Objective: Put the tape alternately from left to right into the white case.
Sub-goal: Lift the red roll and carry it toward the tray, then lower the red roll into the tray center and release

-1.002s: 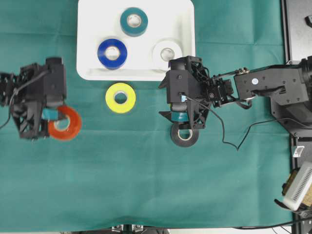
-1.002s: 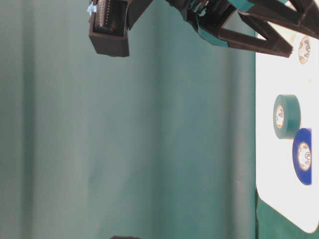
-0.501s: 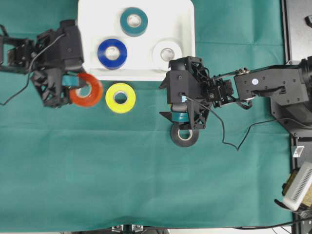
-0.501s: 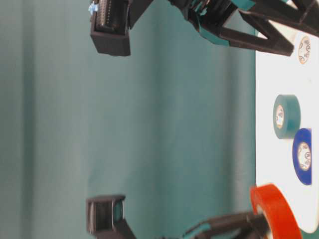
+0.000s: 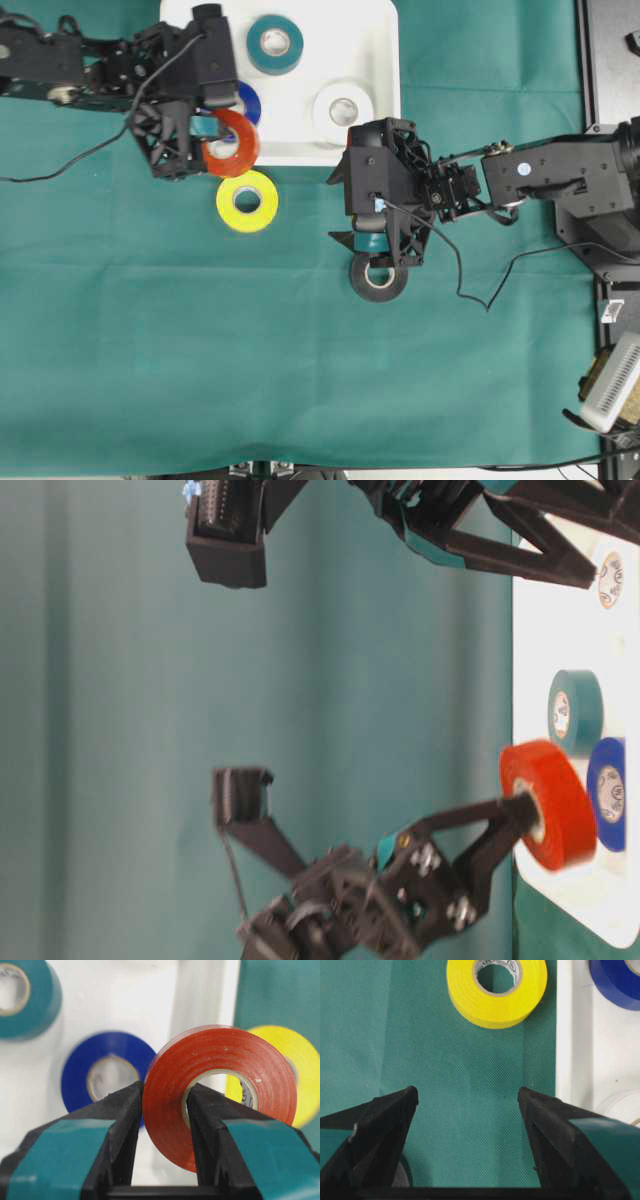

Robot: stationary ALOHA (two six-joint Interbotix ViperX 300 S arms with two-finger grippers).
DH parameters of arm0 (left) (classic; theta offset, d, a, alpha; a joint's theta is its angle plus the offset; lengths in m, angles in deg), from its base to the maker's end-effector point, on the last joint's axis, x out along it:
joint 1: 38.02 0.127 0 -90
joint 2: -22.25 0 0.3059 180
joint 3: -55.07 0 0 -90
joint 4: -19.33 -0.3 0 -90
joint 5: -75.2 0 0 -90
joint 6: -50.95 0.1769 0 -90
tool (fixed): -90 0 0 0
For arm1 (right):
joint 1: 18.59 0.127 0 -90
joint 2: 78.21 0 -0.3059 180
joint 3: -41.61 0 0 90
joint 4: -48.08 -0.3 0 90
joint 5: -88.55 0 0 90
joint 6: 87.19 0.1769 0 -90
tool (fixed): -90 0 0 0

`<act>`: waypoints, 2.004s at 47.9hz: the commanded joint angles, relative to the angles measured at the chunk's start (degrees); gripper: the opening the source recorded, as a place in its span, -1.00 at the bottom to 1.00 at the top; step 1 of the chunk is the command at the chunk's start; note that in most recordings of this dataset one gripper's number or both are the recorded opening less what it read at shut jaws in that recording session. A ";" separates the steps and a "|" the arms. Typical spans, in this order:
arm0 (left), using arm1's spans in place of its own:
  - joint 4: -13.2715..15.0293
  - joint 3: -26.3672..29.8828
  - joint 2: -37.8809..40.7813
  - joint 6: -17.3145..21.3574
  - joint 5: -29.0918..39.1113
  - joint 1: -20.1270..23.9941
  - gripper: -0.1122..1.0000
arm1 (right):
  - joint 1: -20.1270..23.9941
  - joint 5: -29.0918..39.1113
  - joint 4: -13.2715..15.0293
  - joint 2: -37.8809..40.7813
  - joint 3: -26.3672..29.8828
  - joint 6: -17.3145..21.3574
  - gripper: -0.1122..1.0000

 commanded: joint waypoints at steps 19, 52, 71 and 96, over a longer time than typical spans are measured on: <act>-0.09 9.67 7.38 2.64 -3.52 3.69 -0.86 | 0.18 -1.23 -0.18 -0.53 0.26 0.09 0.69; -0.09 11.78 9.93 5.80 -4.39 4.57 -0.86 | 0.18 -1.23 -0.18 -0.53 0.35 0.09 0.69; -0.09 11.16 9.58 5.71 -4.39 4.66 -0.17 | 0.18 -1.23 -0.18 -0.53 0.26 0.09 0.70; -0.09 9.93 7.73 5.80 -4.31 4.66 0.28 | 0.18 -1.23 -0.18 -0.53 0.26 0.18 0.70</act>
